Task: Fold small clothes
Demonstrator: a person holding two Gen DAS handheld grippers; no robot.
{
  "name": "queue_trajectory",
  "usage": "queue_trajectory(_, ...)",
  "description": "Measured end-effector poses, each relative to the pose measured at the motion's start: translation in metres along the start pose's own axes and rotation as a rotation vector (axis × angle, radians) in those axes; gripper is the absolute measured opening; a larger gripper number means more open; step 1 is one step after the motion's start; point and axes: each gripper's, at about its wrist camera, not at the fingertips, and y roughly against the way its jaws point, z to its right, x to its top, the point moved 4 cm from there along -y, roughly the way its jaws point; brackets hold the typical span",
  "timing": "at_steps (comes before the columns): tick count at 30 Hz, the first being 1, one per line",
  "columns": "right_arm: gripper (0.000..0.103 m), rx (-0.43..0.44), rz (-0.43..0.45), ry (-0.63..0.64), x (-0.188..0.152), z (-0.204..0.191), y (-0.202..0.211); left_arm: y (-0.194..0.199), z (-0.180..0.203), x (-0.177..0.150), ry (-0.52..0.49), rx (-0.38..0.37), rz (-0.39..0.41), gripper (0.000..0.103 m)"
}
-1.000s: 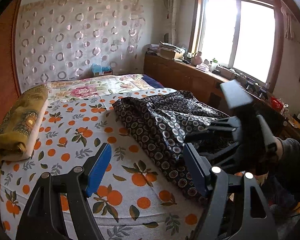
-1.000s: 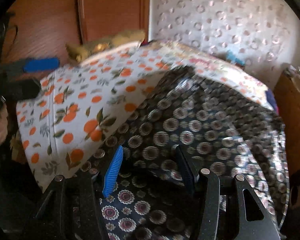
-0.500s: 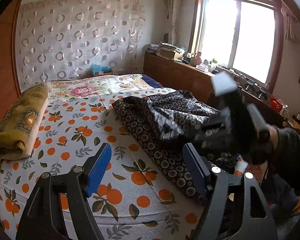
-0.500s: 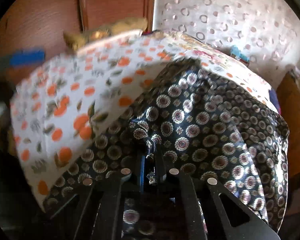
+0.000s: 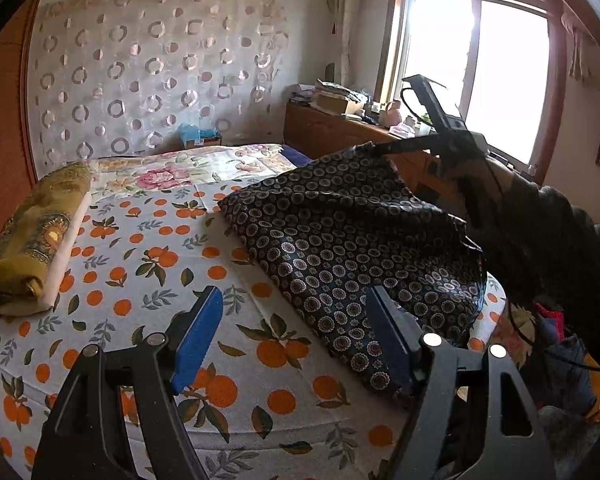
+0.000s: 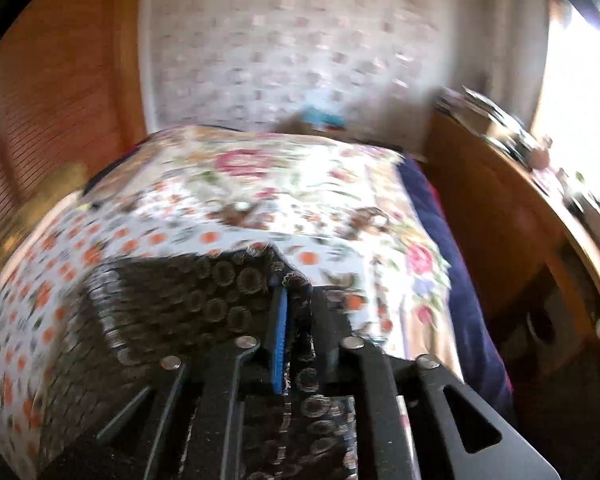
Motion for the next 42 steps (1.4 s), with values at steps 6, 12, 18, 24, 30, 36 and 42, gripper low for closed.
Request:
queue_trajectory(6, 0.051, 0.051, -0.032, 0.01, -0.005, -0.001, -0.012, -0.004, 0.0, 0.0, -0.001, -0.008, -0.011, 0.075)
queue_trajectory(12, 0.051, 0.098, -0.183, 0.024, -0.011, 0.015, -0.047, -0.008, 0.003, -0.001, -0.008, -0.013, -0.022, 0.075)
queue_trajectory(18, 0.029, 0.124, -0.271, 0.009, -0.011, 0.024, -0.085, -0.011, 0.005, -0.002, -0.014, -0.016, -0.031, 0.075)
queue_trajectory(24, 0.003, 0.029, -0.11, 0.059, 0.009, 0.029, -0.076, -0.015, 0.005, -0.006, -0.008, -0.021, -0.044, 0.075)
queue_trajectory(30, 0.003, -0.135, -0.043, -0.005, 0.02, 0.063, -0.07, -0.017, 0.009, -0.01, -0.016, -0.032, -0.055, 0.075)
queue_trajectory(36, 0.007, -0.002, -0.119, 0.001, 0.006, 0.052, -0.059, -0.021, 0.01, -0.011, -0.013, -0.035, -0.065, 0.075)
queue_trajectory(42, 0.032, 0.034, -0.139, 0.066, -0.019, 0.045, -0.037, -0.031, 0.015, -0.015, -0.017, -0.04, -0.098, 0.075)
